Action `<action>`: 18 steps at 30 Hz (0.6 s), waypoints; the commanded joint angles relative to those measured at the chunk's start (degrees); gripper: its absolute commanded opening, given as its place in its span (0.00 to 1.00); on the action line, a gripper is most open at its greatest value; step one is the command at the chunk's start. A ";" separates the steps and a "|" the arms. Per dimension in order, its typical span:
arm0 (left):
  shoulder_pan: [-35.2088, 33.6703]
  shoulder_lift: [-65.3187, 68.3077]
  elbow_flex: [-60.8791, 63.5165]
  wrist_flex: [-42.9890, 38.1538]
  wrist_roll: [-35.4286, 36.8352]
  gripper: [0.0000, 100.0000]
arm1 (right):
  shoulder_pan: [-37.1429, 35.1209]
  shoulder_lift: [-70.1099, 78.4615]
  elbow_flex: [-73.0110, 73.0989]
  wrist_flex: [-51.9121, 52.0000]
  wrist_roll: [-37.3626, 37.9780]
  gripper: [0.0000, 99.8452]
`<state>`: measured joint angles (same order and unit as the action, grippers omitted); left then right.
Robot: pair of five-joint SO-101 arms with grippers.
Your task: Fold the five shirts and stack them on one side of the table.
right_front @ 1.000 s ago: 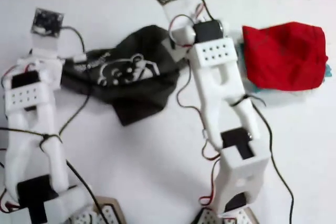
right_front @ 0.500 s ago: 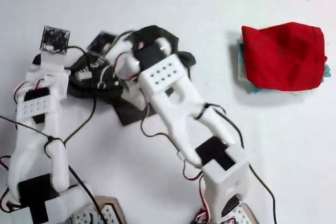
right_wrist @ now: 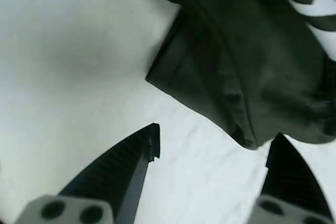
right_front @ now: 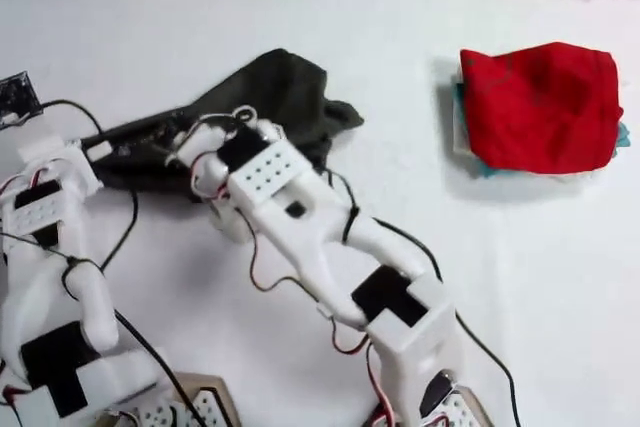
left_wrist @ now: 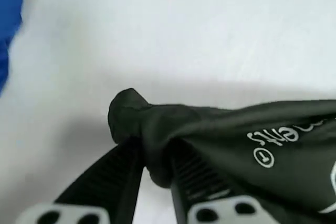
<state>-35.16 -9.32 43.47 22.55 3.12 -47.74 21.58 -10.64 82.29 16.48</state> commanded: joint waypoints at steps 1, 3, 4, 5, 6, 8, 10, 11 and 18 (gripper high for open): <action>-0.79 3.87 -4.00 -0.70 1.14 0.03 | -2.33 -0.22 3.60 -4.97 -0.44 0.28; -0.79 6.68 -5.67 -0.62 1.14 0.03 | -3.38 -0.22 6.51 -8.66 -0.44 0.26; -0.79 7.91 -6.46 -0.62 1.14 0.03 | -3.47 -0.22 8.00 -10.68 -0.35 0.26; -0.88 8.70 -7.25 -0.44 1.14 0.03 | -3.47 -0.22 9.32 -12.53 -0.35 0.26; -0.97 9.14 -7.96 0.35 1.14 0.03 | -3.38 -0.22 10.55 -13.93 -0.35 0.26; -0.97 9.67 -9.27 2.37 1.14 0.03 | -3.30 -0.13 12.22 -16.31 -0.26 0.26; -0.97 9.76 -9.80 3.60 1.14 0.03 | -3.21 0.13 13.19 -18.77 -0.26 0.26; -0.97 9.76 -9.80 3.60 1.14 0.03 | -3.03 0.92 13.19 -19.91 -0.26 0.26; -0.97 9.58 -9.63 3.69 1.23 0.03 | 0.92 10.24 3.25 -16.13 -0.26 0.26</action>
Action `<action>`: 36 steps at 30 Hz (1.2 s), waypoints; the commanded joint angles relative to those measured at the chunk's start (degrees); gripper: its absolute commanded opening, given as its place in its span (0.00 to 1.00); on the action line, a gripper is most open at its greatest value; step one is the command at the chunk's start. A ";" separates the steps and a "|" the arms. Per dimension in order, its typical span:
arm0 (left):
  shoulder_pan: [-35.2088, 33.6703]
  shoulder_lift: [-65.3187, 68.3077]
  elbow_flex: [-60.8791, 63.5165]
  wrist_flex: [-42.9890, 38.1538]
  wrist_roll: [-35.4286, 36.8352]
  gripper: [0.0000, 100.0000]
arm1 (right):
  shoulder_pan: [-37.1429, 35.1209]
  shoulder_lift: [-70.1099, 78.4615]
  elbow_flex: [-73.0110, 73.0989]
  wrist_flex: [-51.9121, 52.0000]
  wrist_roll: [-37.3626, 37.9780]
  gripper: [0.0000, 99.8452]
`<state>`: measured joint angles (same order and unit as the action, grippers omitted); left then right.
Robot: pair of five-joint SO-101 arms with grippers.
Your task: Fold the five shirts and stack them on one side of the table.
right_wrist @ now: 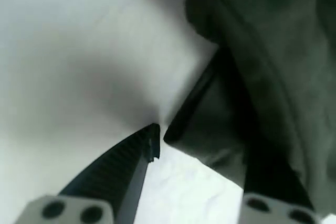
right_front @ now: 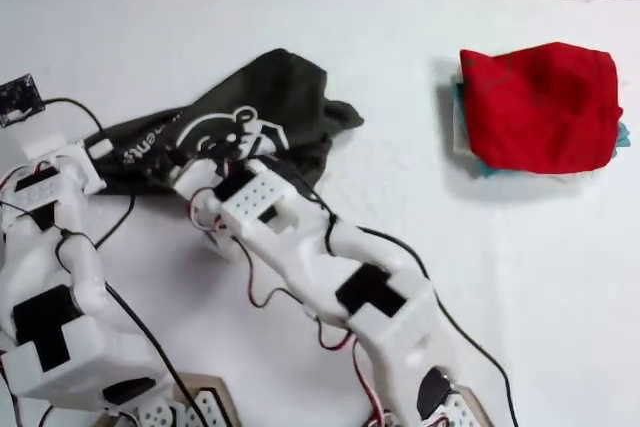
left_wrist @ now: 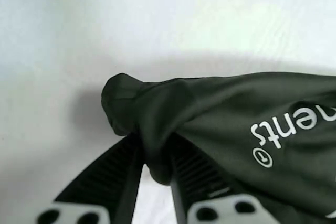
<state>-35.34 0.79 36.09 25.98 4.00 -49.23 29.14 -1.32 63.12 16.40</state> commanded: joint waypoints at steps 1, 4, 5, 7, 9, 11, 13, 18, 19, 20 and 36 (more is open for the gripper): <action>-0.79 -0.53 -2.24 0.26 0.35 0.03 | 3.03 4.35 -8.35 4.53 -0.18 0.26; -0.79 -0.53 -2.15 0.26 0.35 0.03 | 4.70 9.10 -15.30 10.15 0.00 0.23; -0.79 -0.53 -2.15 0.26 0.35 0.03 | 5.23 10.51 -17.49 11.82 0.79 0.19; -0.79 -0.53 -2.15 0.26 0.35 0.03 | 6.20 12.79 -21.27 14.29 4.04 0.09; -0.79 -0.35 -2.15 0.35 0.18 0.03 | 7.16 13.85 -24.44 16.22 5.45 0.01; -0.79 -0.53 -2.15 0.44 0.18 0.03 | 8.31 13.76 -27.08 18.68 4.84 0.03; -0.53 -0.70 -2.77 2.37 0.18 0.03 | 9.10 13.49 -30.51 21.41 4.75 0.02; 2.37 -0.70 -11.30 17.32 0.00 0.03 | 12.62 9.45 -38.95 29.41 5.10 0.02; 3.25 -0.70 -13.85 21.80 -0.09 0.03 | 13.76 8.22 -40.35 31.08 5.10 0.02; 4.04 -0.70 -16.66 26.29 -1.14 0.03 | 15.08 6.90 -41.67 32.66 5.27 0.02; 8.79 -0.26 -61.05 76.04 -26.73 0.28 | 35.21 -14.37 -43.34 38.11 18.55 0.02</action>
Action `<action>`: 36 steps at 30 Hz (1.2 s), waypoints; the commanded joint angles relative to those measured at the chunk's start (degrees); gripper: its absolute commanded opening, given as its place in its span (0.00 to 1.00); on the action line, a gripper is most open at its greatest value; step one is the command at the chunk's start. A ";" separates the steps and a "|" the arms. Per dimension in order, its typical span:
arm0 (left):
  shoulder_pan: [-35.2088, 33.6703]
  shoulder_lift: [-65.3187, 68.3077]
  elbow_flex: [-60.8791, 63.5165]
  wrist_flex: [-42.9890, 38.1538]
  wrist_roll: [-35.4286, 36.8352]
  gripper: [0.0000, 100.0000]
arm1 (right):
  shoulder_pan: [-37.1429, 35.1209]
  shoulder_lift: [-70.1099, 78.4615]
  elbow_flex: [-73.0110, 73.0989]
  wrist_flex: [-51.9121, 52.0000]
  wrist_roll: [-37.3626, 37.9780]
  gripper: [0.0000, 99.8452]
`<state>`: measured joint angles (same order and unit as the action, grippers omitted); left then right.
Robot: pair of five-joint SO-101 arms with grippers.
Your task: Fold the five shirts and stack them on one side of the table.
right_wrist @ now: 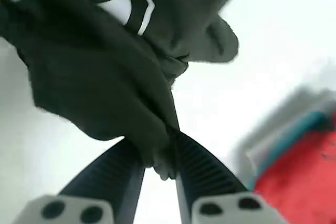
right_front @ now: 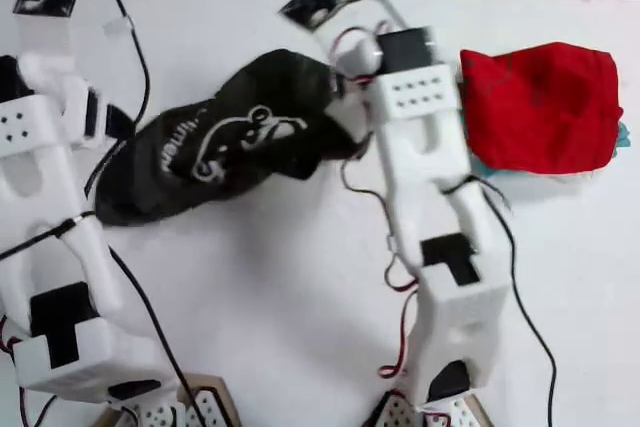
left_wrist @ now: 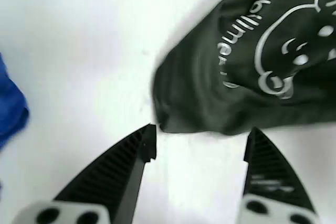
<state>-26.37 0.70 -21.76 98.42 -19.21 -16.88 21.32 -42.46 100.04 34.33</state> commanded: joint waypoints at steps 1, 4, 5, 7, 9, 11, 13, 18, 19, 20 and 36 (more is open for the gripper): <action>-0.44 -0.18 -2.59 3.78 -4.48 0.28 | 3.65 -7.52 -2.20 1.19 0.62 0.02; -0.53 -0.18 2.42 3.60 -8.70 0.28 | 5.05 -9.71 0.79 1.19 0.62 0.02; 0.00 -0.09 5.05 3.34 -10.81 0.28 | 5.05 -10.24 2.81 1.19 0.62 0.02; 1.85 -0.09 11.82 0.62 -14.42 0.28 | 4.70 -11.03 7.38 1.10 0.62 0.02; 2.73 -0.18 18.77 -4.92 -17.41 0.28 | 3.82 -11.47 10.73 0.92 0.62 0.02; 2.46 -0.35 25.45 -13.54 -21.19 0.27 | 2.95 -11.56 12.04 0.92 0.62 0.02; 1.32 -0.53 31.69 -20.84 -26.20 0.27 | 2.68 -11.56 12.04 0.92 0.62 0.02; -0.44 -0.35 42.33 -30.68 -33.58 0.27 | 3.03 -11.47 11.87 0.92 0.62 0.02; -0.70 -0.18 43.74 -32.97 -33.85 0.27 | 3.03 -11.21 11.78 0.92 0.62 0.02; -1.05 -0.09 45.05 -35.43 -34.02 0.27 | 3.03 -11.12 11.78 0.92 0.62 0.02; -0.35 0.00 54.20 -44.40 -30.51 0.26 | 2.68 -11.12 11.78 0.92 0.70 0.02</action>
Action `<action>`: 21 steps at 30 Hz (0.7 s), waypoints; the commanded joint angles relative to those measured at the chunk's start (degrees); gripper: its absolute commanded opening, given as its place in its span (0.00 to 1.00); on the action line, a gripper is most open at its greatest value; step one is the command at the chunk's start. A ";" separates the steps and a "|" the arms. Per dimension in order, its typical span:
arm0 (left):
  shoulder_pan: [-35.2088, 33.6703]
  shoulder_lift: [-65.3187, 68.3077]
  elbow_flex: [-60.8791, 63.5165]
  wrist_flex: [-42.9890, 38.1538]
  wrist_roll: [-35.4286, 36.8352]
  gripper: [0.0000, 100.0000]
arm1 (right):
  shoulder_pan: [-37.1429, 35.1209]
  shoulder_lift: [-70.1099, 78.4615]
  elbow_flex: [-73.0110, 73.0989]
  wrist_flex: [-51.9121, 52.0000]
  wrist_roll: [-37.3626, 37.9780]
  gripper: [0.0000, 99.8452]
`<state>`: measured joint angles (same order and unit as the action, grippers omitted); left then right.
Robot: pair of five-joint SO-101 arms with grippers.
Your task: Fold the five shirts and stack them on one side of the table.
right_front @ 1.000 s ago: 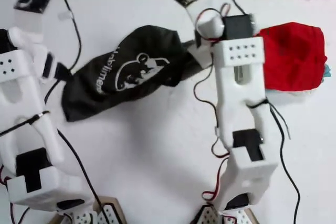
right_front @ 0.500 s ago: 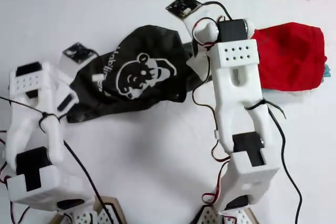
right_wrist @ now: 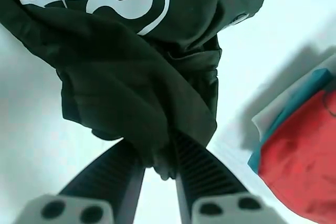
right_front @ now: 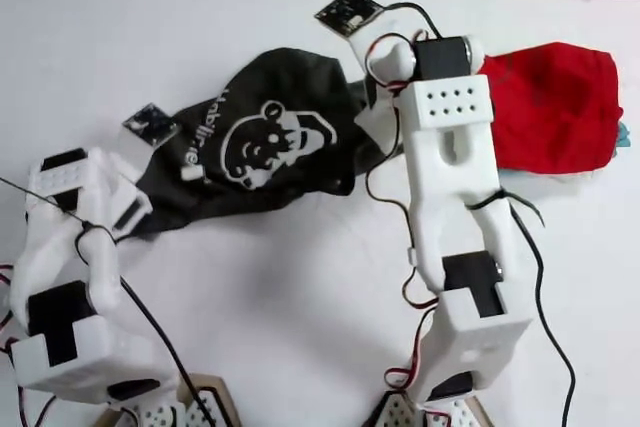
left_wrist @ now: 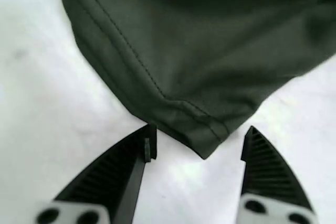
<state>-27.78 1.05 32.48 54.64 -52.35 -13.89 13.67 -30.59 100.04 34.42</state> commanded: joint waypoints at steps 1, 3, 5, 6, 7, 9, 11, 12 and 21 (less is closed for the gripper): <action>1.67 -0.35 -0.04 -0.62 3.34 0.24 | -0.31 -3.47 -0.09 0.92 0.62 0.02; 2.99 -0.35 -0.04 0.18 4.57 0.19 | -0.31 -3.47 -0.09 0.92 0.53 0.02; 4.57 -0.35 -0.04 1.32 5.45 0.16 | -0.31 -3.47 0.00 0.92 0.53 0.02; 5.19 -0.35 -0.04 1.76 5.71 0.17 | -0.31 -3.56 0.09 0.92 0.53 0.02; 5.45 -0.35 -0.04 1.85 5.89 0.17 | -0.22 -3.65 0.18 0.92 0.53 0.02; 5.63 -0.35 -0.04 1.85 6.86 0.20 | -0.04 -3.74 0.18 0.92 0.53 0.02; 5.54 -0.35 0.04 1.85 6.86 0.21 | 0.13 -3.82 0.18 0.92 0.53 0.02; 5.45 -0.35 0.13 1.93 6.95 0.20 | 0.13 -3.82 0.18 0.92 0.53 0.02; 5.45 -0.97 0.31 3.52 6.95 0.02 | -0.31 -3.56 0.26 0.84 -0.09 0.02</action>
<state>-22.77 1.05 34.42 56.22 -45.93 -13.98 13.67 -30.15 100.04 34.42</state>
